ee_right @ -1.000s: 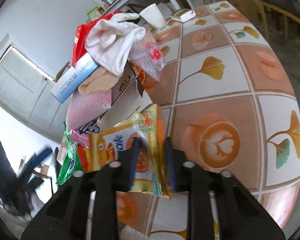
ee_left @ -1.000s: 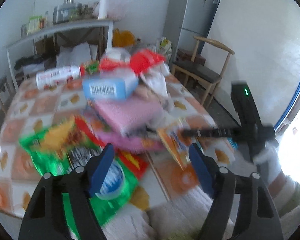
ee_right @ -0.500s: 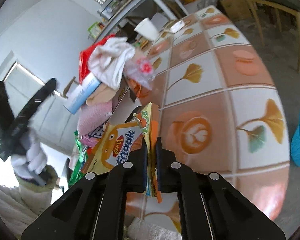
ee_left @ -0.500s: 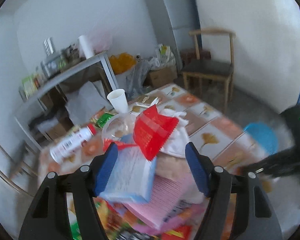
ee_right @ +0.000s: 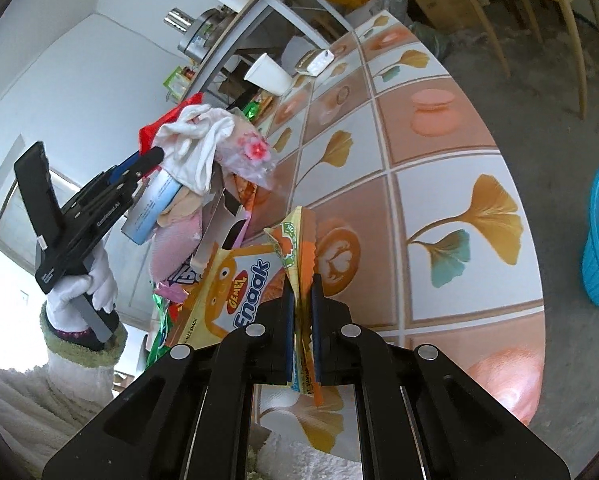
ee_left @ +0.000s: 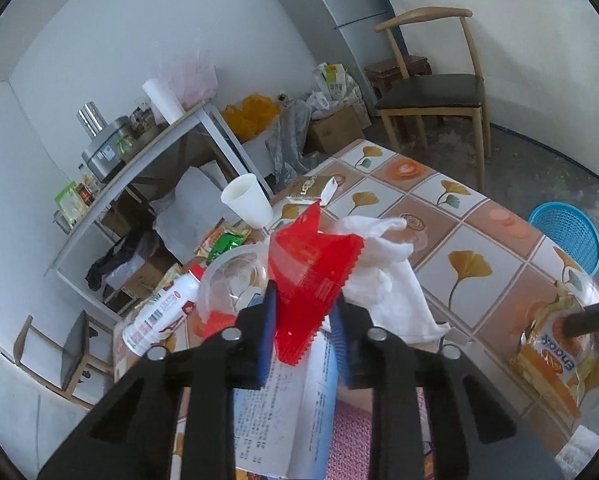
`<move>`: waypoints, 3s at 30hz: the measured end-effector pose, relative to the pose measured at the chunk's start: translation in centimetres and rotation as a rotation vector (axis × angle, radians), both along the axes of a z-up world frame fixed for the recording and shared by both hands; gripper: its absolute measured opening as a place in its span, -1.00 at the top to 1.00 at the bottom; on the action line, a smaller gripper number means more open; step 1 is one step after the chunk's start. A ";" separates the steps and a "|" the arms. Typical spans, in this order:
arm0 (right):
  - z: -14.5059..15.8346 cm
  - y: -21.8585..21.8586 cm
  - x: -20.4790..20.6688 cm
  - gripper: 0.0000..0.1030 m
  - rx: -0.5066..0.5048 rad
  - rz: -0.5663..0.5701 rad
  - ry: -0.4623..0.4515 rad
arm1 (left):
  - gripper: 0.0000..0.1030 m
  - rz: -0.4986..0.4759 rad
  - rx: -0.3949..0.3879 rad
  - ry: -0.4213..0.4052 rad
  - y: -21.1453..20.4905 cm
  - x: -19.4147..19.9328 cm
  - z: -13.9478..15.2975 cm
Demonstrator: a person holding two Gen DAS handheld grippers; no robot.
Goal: Collect trash
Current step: 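Carry both items to the blue wastebasket and open both grippers over it, then grasp the white plastic bag with the right gripper while the left gripper grasps the clear container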
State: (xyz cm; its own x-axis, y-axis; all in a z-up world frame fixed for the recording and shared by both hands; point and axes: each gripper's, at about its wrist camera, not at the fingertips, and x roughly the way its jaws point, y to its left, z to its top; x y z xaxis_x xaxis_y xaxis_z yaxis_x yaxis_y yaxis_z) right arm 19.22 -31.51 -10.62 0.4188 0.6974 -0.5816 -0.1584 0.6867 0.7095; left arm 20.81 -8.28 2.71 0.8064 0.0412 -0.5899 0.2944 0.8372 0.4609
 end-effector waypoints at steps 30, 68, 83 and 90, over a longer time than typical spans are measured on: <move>3.1 -16.0 -8.8 0.88 -0.025 -0.546 -0.080 | 0.70 -0.361 -0.635 0.382 -12.6 -2.7 4.9; -4.8 -25.9 -10.2 -0.85 -0.529 -1.034 0.126 | -0.27 -0.430 -0.587 0.518 -31.5 1.7 -7.4; 3.9 -13.6 -8.2 -0.85 -0.441 -0.628 -0.151 | -0.34 -0.139 -0.648 0.154 -3.2 -3.9 4.6; 8.3 -4.5 -3.7 -0.85 -0.321 -0.291 -0.289 | -0.35 0.051 -0.634 0.067 8.2 -1.8 6.0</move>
